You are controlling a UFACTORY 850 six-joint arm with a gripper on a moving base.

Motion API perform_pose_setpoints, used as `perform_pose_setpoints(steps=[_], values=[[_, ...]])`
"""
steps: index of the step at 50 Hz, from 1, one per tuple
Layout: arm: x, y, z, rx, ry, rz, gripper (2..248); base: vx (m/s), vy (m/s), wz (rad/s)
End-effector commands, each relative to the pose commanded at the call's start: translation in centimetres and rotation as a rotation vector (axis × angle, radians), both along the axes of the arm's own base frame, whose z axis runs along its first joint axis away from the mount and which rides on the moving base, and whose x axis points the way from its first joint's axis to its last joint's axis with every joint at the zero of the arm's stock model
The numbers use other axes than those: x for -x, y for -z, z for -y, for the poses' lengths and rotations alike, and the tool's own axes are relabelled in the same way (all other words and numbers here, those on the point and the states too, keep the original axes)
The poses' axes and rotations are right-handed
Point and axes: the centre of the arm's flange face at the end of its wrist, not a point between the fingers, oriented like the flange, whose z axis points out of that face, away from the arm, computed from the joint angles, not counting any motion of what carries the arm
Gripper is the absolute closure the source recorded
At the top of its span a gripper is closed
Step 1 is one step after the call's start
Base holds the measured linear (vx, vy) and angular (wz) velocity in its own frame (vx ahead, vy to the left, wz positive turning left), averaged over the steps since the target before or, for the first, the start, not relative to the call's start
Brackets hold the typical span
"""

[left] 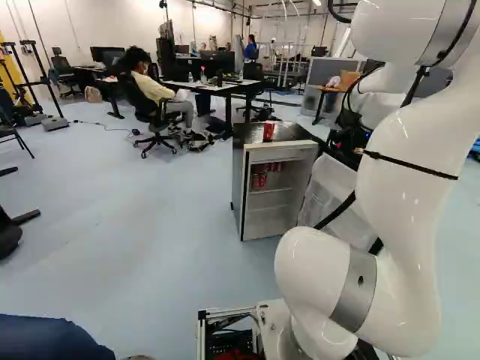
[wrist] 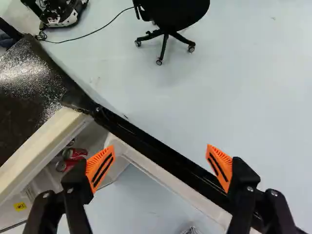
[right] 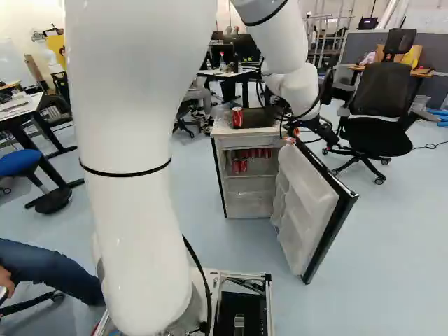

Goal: Grab a drink from the fridge

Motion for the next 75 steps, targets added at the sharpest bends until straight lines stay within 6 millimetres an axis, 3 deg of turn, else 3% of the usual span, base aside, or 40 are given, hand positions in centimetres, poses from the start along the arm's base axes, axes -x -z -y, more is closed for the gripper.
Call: perform_pose_setpoints(steps=[43, 75], values=[[0.0, 0.7, 7.2, -0.087, 0.142, 0.034, 3, 0.0, 0.0, 0.0], [1.5, 1.4, 12.0, -0.239, 0.287, 0.089, 3, 0.0, 0.0, 0.0]])
